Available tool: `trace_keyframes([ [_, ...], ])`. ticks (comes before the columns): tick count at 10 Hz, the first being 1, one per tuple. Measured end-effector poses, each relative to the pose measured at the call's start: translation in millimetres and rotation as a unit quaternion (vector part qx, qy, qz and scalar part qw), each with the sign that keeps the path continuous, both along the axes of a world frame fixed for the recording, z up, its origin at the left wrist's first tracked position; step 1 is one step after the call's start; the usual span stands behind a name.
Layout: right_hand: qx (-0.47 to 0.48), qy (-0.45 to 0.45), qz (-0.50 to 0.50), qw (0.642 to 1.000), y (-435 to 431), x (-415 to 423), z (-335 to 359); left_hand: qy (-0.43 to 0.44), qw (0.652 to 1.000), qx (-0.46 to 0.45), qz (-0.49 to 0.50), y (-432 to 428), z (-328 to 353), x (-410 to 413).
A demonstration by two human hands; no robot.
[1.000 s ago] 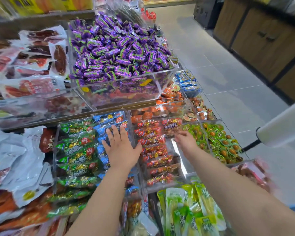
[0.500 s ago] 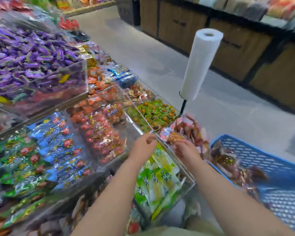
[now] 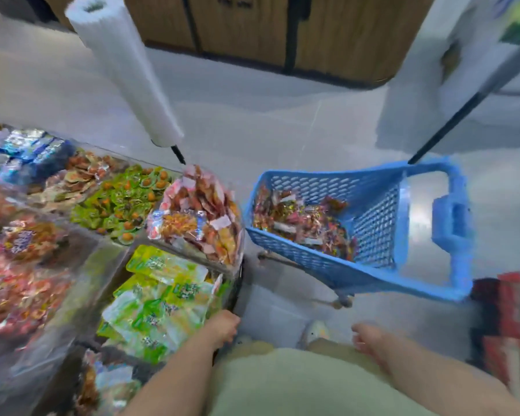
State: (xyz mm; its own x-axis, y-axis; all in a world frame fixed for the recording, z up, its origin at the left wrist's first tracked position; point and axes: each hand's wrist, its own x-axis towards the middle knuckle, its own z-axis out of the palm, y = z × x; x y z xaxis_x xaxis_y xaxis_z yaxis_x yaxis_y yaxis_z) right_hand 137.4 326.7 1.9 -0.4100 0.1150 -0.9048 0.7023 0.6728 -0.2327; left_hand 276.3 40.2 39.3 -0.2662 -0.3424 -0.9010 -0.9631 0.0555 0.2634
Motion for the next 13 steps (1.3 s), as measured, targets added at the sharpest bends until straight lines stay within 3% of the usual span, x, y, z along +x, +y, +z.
trace_keyframes([
  [3, -0.038, -0.028, 0.011, 0.999, 21.3, -67.3, 25.1, 0.005, 0.997, -0.035, -0.072, 25.7, -4.8, -69.7],
  [6, -0.114, 0.029, -0.069, 0.991, -41.0, -137.9, 29.5, 0.043, 0.994, 0.006, -0.097, -5.9, -6.2, -182.0],
  [8, -0.114, 0.018, -0.151, 0.982, -71.8, -177.8, 20.7, 0.046, 0.985, 0.009, -0.169, -54.1, -16.1, -269.4],
  [10, -0.073, -0.006, -0.175, 0.982, -83.6, -206.7, 1.3, 0.012, 0.986, 0.008, -0.167, -77.5, -28.9, -317.5],
  [11, -0.058, -0.025, -0.153, 0.986, -89.1, -214.9, -17.4, -0.005, 0.983, -0.001, -0.181, -79.5, -44.1, -323.6],
  [12, -0.048, -0.04, -0.098, 0.993, -96.2, -223.4, -44.8, -0.016, 0.991, 0.02, -0.13, -74.8, -57.6, -325.5],
  [13, -0.036, -0.054, 0.021, 0.998, -108.2, -229.7, -74.2, 0.004, 0.999, 0.046, -0.028, -65.7, -74.1, -319.1],
])
